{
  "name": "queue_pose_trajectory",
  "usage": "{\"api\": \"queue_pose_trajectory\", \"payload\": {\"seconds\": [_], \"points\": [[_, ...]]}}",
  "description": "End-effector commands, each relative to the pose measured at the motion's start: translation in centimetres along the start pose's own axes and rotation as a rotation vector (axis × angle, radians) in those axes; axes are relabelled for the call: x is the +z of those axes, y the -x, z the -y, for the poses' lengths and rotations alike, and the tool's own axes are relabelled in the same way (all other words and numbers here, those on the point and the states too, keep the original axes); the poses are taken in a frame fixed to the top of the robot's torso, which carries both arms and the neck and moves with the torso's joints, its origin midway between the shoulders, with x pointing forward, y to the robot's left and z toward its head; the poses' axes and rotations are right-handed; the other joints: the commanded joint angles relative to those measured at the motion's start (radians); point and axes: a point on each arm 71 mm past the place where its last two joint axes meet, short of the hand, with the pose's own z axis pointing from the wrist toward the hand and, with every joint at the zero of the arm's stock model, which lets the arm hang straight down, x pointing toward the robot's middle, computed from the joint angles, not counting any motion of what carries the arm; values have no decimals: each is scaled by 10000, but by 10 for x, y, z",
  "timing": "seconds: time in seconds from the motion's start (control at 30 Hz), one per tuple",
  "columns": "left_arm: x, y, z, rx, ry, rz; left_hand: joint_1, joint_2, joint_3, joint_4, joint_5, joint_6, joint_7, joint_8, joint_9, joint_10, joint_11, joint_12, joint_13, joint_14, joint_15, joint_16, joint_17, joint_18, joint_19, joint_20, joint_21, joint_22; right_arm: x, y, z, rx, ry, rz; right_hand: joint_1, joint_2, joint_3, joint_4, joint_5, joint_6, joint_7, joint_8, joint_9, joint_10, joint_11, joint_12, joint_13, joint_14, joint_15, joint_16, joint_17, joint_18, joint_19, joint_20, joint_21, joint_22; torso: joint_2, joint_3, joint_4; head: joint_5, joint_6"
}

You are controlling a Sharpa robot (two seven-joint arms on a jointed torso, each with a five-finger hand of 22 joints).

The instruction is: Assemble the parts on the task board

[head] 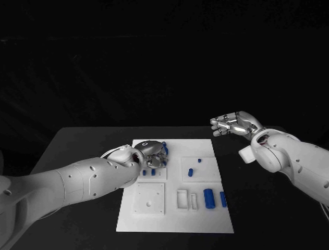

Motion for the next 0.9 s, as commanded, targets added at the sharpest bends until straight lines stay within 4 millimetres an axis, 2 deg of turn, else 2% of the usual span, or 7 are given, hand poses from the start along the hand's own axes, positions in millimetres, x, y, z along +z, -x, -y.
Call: {"api": "queue_pose_trajectory", "payload": {"seconds": [0.03, 0.17, 0.4, 0.57, 0.73, 0.9], "points": [[-1, 4, 2, -406, -162, 354, -19, 69, 18, -70, 58, 28, 0, -25, -16, 15, 16, -36, 3, 47, -41, 10, -21, -12, -22, -68, 39, 203, 0, -1, -1, 34, 91, -104, -67, 82, 4, -15, 41, -36, -12, -26, -16, -67, 2, -20, -6, -61, 24, -49, 4, -20, -71, -19, -35, -7, -1, 3, 1, -22, 17], [-3, 9, 0, -861, -68, 500, -80, 25, 56, -117, 64, -132, 34, -31, -21, -164, 76, -38, 0, 30, -12, -3, -43, -4, -49, -53, 65, 200, 0, -1, 0, 29, 79, -98, -67, 82, 4, -15, 41, -36, -12, -26, -16, -67, 2, -20, -6, -61, 24, -49, 4, -20, -71, -19, -35, -7, 6, -1, -2, 12, 44], [-10, 23, -3, -1500, 47, 713, -138, 2, 113, -152, 64, -135, 31, -21, -15, -172, 80, -38, 1, 20, -11, -3, -62, 7, -72, -44, 94, 198, -1, 1, 0, 8, 52, -62, -67, 82, 4, -15, 41, -36, -12, -26, -16, -67, 2, -20, -6, -61, 24, -49, 4, -20, -71, -19, -35, -7, -20, -1, 21, -24, 58], [-17, 32, -9, -1963, 231, 409, -157, 10, 130, -158, 30, -129, 32, -24, -16, -170, 80, -38, 1, 5, -9, -27, -92, 3, -102, -40, 96, 192, -2, 4, 1, -13, 22, -25, -67, 82, 4, -15, 41, -36, -12, -26, -16, -67, 2, -20, -6, -61, 24, -49, 4, -20, -71, -19, -35, -7, -27, -14, 62, -21, 66], [-25, 36, -17, -2114, 440, 2, -153, 20, 102, -159, 10, -137, 32, -22, -16, -172, 79, -36, 2, -11, -10, -34, -104, -7, -133, -39, 88, 190, -2, 5, 2, -24, 12, -11, -58, 80, -16, -29, 40, -20, -14, -25, -15, -70, 1, -19, -6, -63, 25, -49, 4, -21, -76, -19, -37, -7, -18, -5, 25, 26, 74], [-32, 38, -25, -2078, 593, -115, -144, 30, 86, -161, -3, -139, 31, -23, -16, -176, 80, -37, 1, -17, -9, -35, -111, -11, -139, -40, 88, 189, -3, 6, 2, -38, -2, 12, -58, 80, -16, -29, 40, -20, -14, -25, -15, -70, 1, -19, -6, -63, 25, -49, 4, -21, -76, -19, -37, -7, -5, -15, 29, 25, 50]]}}
